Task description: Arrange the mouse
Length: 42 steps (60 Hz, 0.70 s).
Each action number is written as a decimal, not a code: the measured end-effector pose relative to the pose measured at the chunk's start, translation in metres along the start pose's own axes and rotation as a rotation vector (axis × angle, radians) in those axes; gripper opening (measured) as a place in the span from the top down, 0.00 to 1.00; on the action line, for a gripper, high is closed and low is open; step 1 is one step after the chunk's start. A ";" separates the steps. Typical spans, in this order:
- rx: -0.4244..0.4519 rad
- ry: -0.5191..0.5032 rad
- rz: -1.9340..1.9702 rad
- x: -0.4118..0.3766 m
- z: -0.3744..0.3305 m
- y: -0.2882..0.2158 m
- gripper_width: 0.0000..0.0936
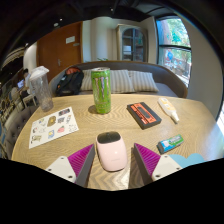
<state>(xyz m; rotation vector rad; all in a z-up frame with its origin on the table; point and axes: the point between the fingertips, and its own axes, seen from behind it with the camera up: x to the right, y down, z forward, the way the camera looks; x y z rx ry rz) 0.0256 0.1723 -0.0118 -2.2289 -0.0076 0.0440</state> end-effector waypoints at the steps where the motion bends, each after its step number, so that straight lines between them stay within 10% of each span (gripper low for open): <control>1: 0.002 0.000 0.001 0.001 0.003 -0.002 0.14; 15: 0.001 0.035 0.041 -0.001 0.010 -0.006 0.38; 42: 0.063 0.024 -0.029 -0.008 -0.034 -0.008 0.52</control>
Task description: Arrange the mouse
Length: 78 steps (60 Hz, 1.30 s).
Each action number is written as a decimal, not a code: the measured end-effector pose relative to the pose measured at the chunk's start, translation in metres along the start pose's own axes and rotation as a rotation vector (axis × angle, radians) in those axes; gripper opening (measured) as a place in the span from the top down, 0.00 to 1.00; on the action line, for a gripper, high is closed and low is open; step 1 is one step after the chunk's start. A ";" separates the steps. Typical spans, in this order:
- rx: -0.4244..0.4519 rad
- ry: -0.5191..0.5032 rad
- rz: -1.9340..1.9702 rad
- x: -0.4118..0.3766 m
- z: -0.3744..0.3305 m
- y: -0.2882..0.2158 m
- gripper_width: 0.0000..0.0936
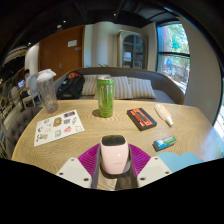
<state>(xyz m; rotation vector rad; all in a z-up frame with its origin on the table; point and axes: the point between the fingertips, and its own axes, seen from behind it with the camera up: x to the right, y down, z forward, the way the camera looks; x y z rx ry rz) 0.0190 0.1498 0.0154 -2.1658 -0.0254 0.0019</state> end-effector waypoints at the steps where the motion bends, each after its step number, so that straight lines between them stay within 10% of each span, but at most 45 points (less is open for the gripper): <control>1: 0.017 0.003 0.005 0.004 -0.007 -0.004 0.52; 16: 0.208 0.126 0.059 0.115 -0.115 -0.028 0.52; 27: 0.139 0.258 0.134 0.199 -0.123 0.027 0.52; 66: -0.015 0.167 0.156 0.202 -0.086 0.090 0.52; 78: -0.070 0.141 0.144 0.201 -0.089 0.093 0.33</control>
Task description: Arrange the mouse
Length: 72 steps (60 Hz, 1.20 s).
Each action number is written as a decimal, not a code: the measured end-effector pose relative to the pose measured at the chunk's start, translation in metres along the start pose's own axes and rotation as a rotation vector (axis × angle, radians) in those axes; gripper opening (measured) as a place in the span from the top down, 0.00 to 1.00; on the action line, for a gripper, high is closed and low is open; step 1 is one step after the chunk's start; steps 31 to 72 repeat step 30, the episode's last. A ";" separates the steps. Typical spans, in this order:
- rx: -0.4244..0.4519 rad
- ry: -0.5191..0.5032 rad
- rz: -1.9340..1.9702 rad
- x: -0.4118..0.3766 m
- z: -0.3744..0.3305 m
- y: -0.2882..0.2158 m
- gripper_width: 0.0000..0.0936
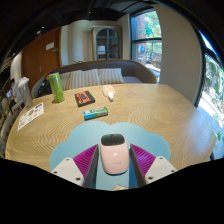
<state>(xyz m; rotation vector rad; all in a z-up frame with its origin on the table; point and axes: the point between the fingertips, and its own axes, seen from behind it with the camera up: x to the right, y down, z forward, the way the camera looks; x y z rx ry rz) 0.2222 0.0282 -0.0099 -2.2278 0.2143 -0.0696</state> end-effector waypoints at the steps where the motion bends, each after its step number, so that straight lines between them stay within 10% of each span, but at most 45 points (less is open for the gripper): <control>1: -0.005 -0.003 0.001 0.000 -0.002 0.001 0.27; 4: 0.006 -0.011 -0.006 0.003 -0.012 0.003 0.08; 30: 0.175 -0.139 -0.044 0.018 -0.158 0.069 0.09; 72: 0.175 -0.139 -0.044 0.018 -0.158 0.069 0.09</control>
